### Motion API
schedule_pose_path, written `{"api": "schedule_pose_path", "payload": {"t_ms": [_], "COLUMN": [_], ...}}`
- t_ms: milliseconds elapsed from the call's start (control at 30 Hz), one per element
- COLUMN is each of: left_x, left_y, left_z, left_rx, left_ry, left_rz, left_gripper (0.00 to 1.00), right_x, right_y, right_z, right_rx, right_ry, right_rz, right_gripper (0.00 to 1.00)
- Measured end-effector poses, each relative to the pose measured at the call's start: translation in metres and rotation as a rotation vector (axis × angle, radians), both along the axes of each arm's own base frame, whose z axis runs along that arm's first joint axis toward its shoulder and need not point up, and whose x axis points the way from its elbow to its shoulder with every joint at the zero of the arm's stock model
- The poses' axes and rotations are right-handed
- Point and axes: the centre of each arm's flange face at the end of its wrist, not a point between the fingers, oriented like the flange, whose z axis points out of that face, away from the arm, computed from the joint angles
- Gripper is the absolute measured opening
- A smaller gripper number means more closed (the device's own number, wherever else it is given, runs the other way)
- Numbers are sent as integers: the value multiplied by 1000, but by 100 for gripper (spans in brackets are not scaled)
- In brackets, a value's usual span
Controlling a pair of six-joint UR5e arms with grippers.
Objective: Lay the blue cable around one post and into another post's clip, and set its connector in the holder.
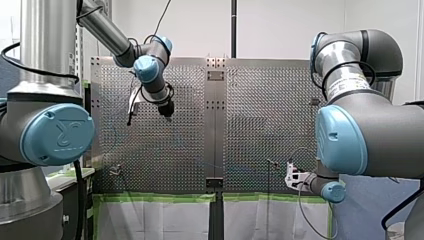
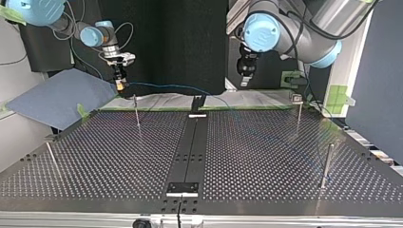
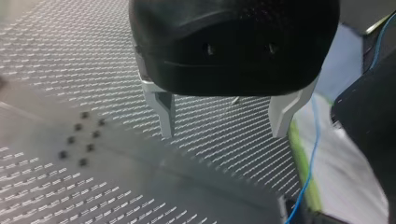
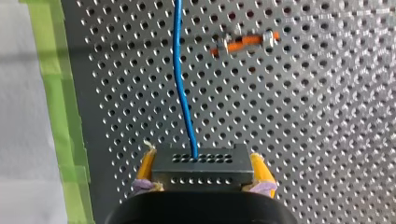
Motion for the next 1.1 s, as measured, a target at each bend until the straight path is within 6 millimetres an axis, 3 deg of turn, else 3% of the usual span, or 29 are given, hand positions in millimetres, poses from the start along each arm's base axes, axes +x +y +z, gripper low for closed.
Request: {"api": "schedule_pose_path", "payload": {"t_ms": [233,667,1100], "left_x": [-2,15,22], "left_y": [-29,-95,-155], "left_z": [-22,-27,-31], "left_rx": [-19,-88,-144], "left_ry": [-2,-92,-182], "left_rz": [-61,-150,-179], "left_gripper": [100,100,100], "right_x": [0,-17,-18], "right_y": [-1,-4,-4], "right_z": [-1,-4,-4], "right_rx": [14,33,31], "right_ry": [14,43,49], "right_rz": [18,-57,-50], "right_gripper": [0,0,0]}}
